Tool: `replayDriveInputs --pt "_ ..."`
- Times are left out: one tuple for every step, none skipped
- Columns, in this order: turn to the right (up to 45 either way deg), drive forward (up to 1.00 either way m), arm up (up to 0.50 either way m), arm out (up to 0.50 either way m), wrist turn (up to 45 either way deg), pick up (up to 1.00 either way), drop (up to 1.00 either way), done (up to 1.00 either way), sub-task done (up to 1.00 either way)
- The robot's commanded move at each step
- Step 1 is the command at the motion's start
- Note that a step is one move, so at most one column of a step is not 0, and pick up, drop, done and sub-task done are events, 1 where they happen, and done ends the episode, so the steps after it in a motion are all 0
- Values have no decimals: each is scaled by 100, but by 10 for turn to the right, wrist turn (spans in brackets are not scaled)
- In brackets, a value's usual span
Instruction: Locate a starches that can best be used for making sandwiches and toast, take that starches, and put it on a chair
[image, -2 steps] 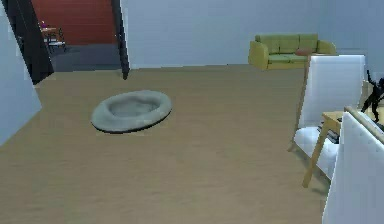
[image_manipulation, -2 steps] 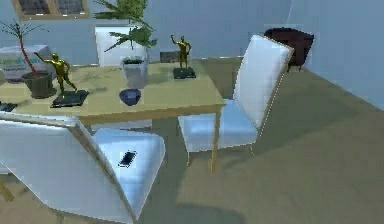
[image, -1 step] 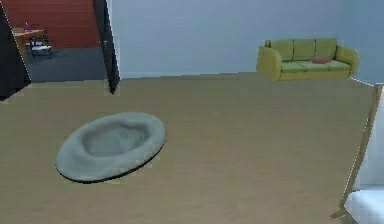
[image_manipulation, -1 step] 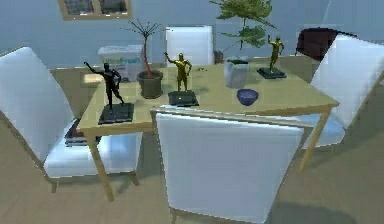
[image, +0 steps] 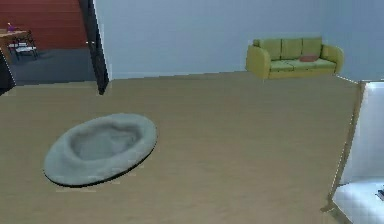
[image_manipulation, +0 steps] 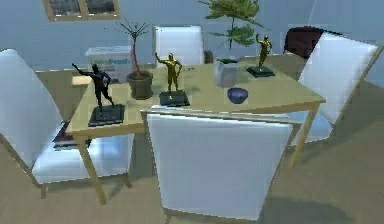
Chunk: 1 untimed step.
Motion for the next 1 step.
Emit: replayDriveInputs --pt "-30 0 0 0 0 0 0 0 0"
